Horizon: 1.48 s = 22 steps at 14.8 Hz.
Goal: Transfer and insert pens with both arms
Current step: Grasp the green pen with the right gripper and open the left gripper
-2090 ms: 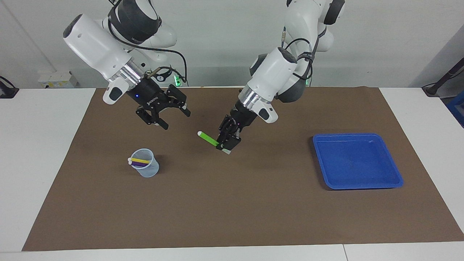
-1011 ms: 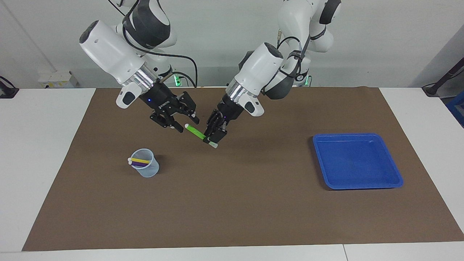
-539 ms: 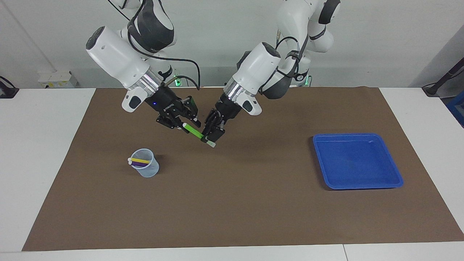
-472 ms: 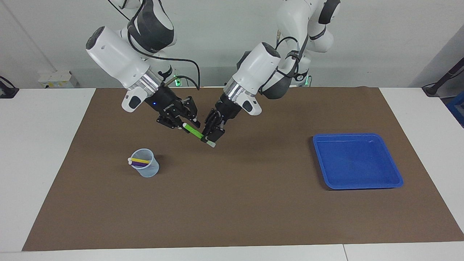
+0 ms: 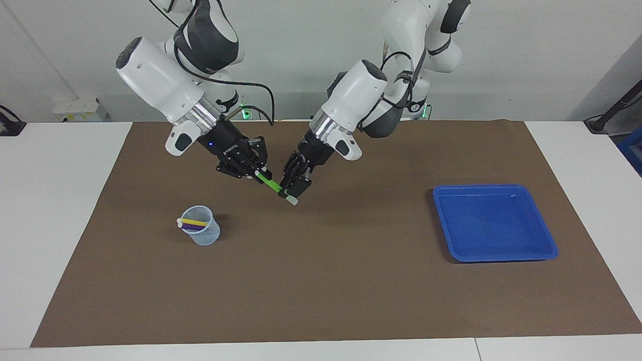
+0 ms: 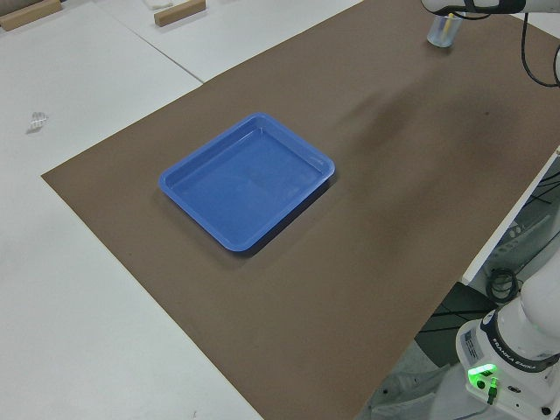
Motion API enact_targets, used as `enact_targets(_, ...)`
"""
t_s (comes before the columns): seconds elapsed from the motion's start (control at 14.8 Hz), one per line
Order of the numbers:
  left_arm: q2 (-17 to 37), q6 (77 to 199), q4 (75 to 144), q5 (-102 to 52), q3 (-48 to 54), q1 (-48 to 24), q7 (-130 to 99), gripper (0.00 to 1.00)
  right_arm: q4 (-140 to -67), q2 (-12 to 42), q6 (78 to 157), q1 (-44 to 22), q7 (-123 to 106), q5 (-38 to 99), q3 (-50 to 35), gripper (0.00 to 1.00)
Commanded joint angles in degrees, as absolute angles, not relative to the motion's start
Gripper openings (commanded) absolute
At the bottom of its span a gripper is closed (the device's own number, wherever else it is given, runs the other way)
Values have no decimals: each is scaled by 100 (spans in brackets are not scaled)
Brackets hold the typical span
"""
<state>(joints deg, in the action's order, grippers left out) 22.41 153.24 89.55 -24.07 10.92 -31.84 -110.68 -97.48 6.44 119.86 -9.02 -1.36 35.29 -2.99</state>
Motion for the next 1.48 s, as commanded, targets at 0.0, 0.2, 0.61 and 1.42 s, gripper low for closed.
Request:
enact_targets(0.0, 2083, 15416, 9158, -2487, 1002, -3305, -11101, 0, -9773, 642, 12067, -853, -281, 3489, -316, 0)
enact_targets(0.2, 2083, 15416, 9158, -2487, 1002, -3305, -11101, 0, -9747, 650, 12067, -844, -237, 3481, -316, 0)
enact_targets(0.61, 2083, 15425, 9149, -2479, 993, -3340, -11092, 0, -9624, 677, 11805, -572, -272, 2823, -299, 0)
enact_targets(1.42, 2074, 15407, 9141, -2426, 976, -3322, -11021, 76, -9361, 668, 11224, -325, -246, 1724, -255, 0)
